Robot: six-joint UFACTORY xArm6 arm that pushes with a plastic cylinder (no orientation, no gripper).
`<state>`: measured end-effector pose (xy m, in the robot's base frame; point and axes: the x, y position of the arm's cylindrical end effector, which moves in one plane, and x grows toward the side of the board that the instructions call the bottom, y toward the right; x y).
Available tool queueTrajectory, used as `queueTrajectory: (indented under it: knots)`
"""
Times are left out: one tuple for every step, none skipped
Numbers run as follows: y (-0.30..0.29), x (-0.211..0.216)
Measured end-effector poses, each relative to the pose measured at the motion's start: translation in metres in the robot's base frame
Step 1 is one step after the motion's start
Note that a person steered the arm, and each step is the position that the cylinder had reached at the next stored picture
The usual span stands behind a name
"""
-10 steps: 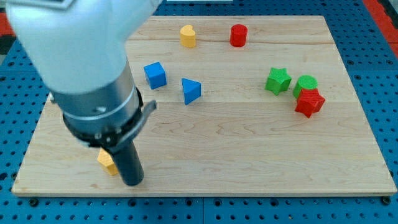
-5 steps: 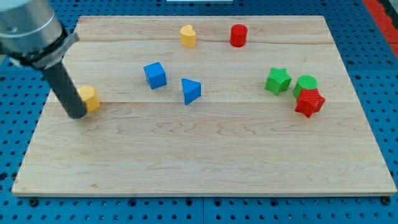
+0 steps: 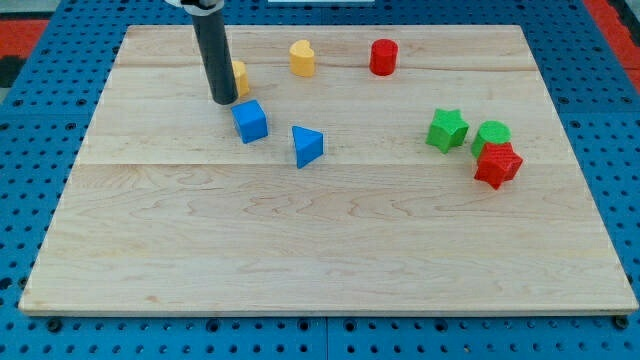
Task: Move the yellow hexagon to the left side of the yellow heart
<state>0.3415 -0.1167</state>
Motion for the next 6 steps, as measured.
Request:
queueTrajectory:
  knots:
    - [0.005, 0.0]
    - [0.006, -0.023]
    - [0.006, -0.043]
    - [0.027, -0.028]
    - [0.064, 0.006]
    - [0.115, 0.056]
